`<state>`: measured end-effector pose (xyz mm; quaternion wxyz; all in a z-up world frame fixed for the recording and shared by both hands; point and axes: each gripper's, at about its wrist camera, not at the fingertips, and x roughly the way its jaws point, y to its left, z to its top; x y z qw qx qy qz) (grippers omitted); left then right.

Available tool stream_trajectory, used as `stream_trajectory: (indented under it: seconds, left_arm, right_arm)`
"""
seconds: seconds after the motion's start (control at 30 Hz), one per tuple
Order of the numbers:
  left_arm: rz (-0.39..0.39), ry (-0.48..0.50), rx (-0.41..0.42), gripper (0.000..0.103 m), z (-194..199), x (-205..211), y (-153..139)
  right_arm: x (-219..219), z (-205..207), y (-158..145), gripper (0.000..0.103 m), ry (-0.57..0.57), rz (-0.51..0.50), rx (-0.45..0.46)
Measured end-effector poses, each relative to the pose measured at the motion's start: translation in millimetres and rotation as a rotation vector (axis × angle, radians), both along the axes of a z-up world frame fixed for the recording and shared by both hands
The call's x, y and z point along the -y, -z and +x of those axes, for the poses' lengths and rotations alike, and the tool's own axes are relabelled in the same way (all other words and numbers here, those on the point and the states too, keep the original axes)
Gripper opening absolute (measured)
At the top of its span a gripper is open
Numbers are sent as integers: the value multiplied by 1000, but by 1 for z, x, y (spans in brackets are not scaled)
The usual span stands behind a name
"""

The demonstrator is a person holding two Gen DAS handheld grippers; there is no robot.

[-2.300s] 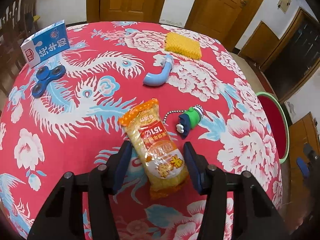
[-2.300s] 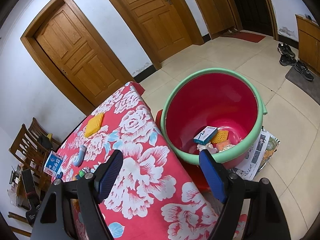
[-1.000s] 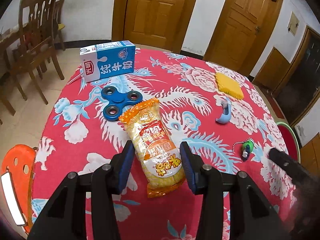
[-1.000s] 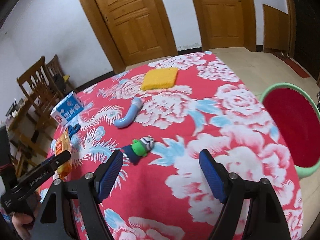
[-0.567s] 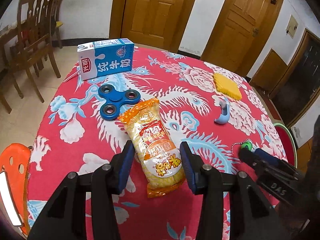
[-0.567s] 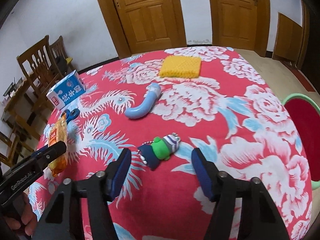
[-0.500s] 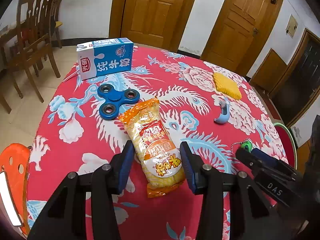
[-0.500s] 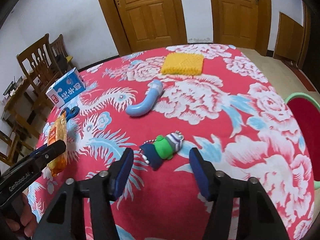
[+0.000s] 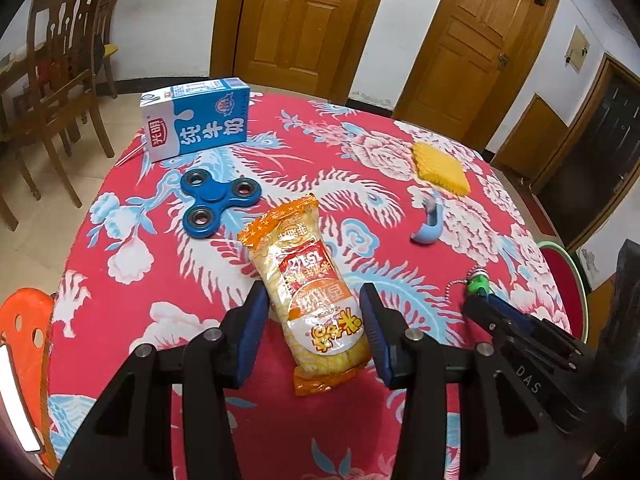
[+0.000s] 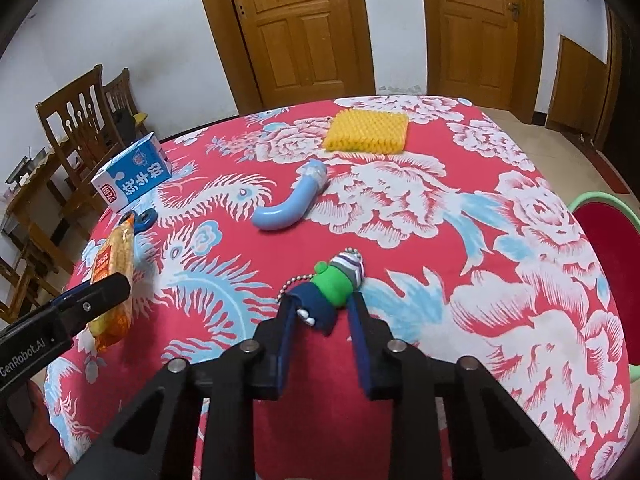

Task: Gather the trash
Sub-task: 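Carry the snack bag and green toy over the bucket with both tools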

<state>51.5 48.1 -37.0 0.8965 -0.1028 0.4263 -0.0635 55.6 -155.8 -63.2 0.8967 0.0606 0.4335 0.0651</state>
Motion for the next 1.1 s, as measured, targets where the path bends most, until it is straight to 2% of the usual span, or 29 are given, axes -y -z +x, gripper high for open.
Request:
stream_trajectory:
  seconds: [0.07,0.2,0.4,0.6,0.87,1.0,1.1]
  left_arm:
    - [-2,7,1,47,-1,3,-2]
    - [-4,20,4,47,-3,8,-5]
    - [-17,51,2,47,-6,19,-8]
    - [-72,112,-19,47,-7,34,-12]
    - [-74,173,-15,47,-8,62,-22]
    - [-141,226,-46,47,-5,76,-25]
    - [-125,256,-37,47,-5,93,-30]
  right_arm:
    - [2,-3,-2,21,2,5,9]
    - [11,-11,-8,19,12,26,27]
    - [38,-24,-14,19,63,76,35]
    - [70,-40,-28,19,124,114,67]
    - [111,-54,-40,19,206,152,87]
    - [132,-63,-46,19,250,167,113]
    - [148,-69,-51,19,281,178,134]
